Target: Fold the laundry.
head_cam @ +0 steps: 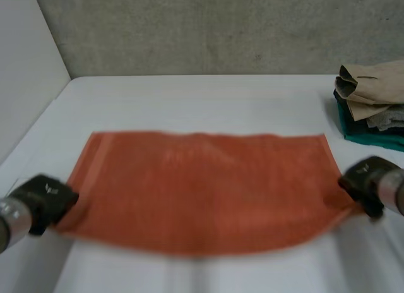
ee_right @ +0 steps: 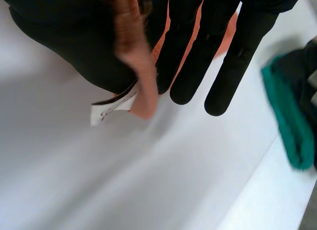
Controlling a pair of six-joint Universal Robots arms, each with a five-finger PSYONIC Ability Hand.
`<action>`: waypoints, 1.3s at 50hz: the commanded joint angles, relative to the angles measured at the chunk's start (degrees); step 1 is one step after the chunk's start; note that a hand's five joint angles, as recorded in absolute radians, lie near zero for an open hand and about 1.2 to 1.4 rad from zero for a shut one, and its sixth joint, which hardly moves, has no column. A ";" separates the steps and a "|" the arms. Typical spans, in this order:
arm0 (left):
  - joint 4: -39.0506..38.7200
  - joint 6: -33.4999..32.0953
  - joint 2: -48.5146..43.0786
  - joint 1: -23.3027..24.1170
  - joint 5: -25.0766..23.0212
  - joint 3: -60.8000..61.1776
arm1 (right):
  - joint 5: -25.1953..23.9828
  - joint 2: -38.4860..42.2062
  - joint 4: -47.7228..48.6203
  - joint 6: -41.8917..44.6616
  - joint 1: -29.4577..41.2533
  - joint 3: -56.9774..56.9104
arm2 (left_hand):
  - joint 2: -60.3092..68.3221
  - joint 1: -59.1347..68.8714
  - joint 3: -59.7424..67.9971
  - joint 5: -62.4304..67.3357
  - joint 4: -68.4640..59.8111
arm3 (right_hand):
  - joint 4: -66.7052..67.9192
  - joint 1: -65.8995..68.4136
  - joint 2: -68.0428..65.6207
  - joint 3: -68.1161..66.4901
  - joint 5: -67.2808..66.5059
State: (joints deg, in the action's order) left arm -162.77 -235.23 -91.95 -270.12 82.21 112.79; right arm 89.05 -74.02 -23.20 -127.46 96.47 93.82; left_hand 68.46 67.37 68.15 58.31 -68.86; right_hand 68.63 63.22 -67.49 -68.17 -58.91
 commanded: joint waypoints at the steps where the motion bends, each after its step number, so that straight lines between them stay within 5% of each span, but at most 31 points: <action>1: 0.19 -4.19 2.21 -1.64 -7.32 -0.01 | 0.16 -3.85 8.68 1.26 -3.31 3.75 | 11.54 12.63 11.85 11.69 -11.14 | 11.37 16.78 -12.51 -11.83 -11.09; 7: -10.88 7.04 -6.21 2.05 -8.74 -7.65 | -0.37 2.72 13.44 -6.12 -0.93 0.59 | 11.54 12.63 11.85 11.69 -11.14 | 11.37 16.78 -12.51 -11.83 -11.09; 12: -16.69 14.79 -13.85 7.32 -4.80 -16.17 | -0.19 10.20 18.61 -10.35 1.17 -5.29 | 11.54 12.63 11.85 11.69 -11.14 | 11.37 16.78 -12.51 -11.83 -11.09; 24: -16.79 14.80 -23.28 11.99 9.80 -24.98 | -0.37 20.49 26.80 -10.09 4.70 -17.87 | 11.54 12.63 11.85 11.69 -11.14 | 11.37 16.78 -12.51 -11.83 -11.09; 36: -17.14 14.62 -23.54 11.64 11.21 -25.16 | -0.19 27.70 28.64 -10.01 4.87 -28.16 | 11.54 12.63 11.85 11.69 -11.14 | 11.37 16.78 -12.51 -11.83 -11.09; 54: -18.10 15.15 -23.54 10.93 16.14 -24.81 | 0.86 31.74 32.87 -9.91 4.61 -29.13 | 11.54 12.63 11.85 11.69 -11.14 | 11.37 16.78 -12.51 -11.83 -11.09; 56: -18.45 15.32 -23.72 11.55 15.79 -24.72 | 0.86 32.62 32.69 -9.91 4.87 -29.57 | 11.54 12.63 11.85 11.69 -11.14 | -33.25 -27.84 32.11 32.79 33.53; 57: -18.54 15.24 -23.80 11.81 15.44 -24.63 | 0.86 32.71 32.69 -9.91 4.87 -29.57 | -4.09 -3.00 -3.79 -3.94 4.49 | -56.13 -50.72 54.99 55.67 56.41; 59: -18.72 15.24 -24.15 12.25 14.04 -24.54 | 0.95 32.54 32.43 -10.52 4.96 -29.57 | -58.46 -57.37 -58.15 -58.31 58.86 | -58.63 -53.22 57.49 58.17 58.91; 65: -18.81 15.85 -23.46 12.69 11.65 -25.69 | 0.78 27.27 31.90 -13.34 5.57 -26.85 | -58.46 -57.37 -58.15 -58.31 58.86 | -58.63 -53.22 57.49 58.17 58.91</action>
State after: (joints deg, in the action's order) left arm -181.41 -219.85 -115.97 -257.99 96.18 87.87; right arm 89.97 -42.15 9.29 -138.25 101.53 64.62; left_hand 15.05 11.75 15.21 5.58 -14.69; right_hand 12.25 12.75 -12.15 -12.02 -2.73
